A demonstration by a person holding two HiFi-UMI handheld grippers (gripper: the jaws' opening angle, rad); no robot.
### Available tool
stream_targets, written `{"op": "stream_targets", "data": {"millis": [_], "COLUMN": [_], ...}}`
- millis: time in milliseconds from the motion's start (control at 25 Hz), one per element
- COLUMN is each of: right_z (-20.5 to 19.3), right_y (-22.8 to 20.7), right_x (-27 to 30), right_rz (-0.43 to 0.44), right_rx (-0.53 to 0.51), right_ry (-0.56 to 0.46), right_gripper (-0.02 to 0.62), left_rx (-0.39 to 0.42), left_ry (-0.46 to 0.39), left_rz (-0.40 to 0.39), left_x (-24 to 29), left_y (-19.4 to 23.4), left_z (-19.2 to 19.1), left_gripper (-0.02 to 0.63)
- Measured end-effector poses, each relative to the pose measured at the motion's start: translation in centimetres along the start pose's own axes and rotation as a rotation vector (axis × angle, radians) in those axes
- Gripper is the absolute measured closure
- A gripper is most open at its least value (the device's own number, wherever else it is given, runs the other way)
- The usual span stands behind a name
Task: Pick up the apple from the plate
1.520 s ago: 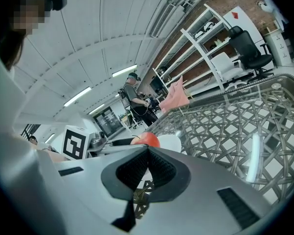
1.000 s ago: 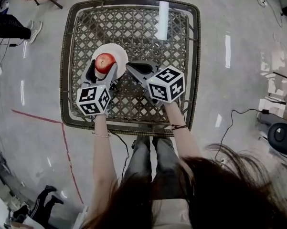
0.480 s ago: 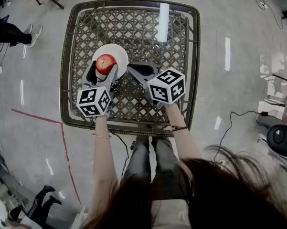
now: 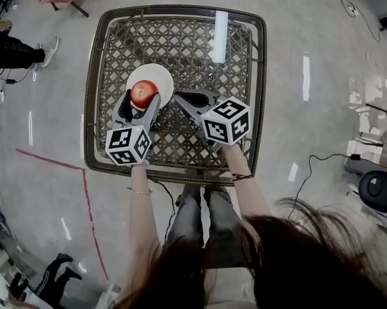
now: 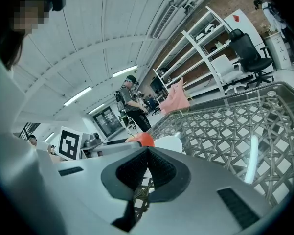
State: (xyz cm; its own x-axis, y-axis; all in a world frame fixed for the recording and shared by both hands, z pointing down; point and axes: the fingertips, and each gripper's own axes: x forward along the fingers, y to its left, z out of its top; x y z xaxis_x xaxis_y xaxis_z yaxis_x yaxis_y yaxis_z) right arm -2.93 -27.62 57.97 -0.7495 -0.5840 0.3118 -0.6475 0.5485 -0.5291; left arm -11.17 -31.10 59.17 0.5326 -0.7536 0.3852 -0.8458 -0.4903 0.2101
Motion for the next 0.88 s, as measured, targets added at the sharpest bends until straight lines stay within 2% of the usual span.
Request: {"op": "stream_targets", "data": {"millis": [880], "right_z": [4.2], "right_y": [6.0], "right_x": [-5.8], "right_rz": [0.024], "right_rx": [-0.067], "right_ry": [-0.076], "right_gripper": [0.586], "left_rx": [0.015], "left_ry": [-0.142], "left_rz": [-0.017], "left_x": [-8.3], "left_y": [-6.2], "left_z": [6.4], "left_gripper": [0.236]}}
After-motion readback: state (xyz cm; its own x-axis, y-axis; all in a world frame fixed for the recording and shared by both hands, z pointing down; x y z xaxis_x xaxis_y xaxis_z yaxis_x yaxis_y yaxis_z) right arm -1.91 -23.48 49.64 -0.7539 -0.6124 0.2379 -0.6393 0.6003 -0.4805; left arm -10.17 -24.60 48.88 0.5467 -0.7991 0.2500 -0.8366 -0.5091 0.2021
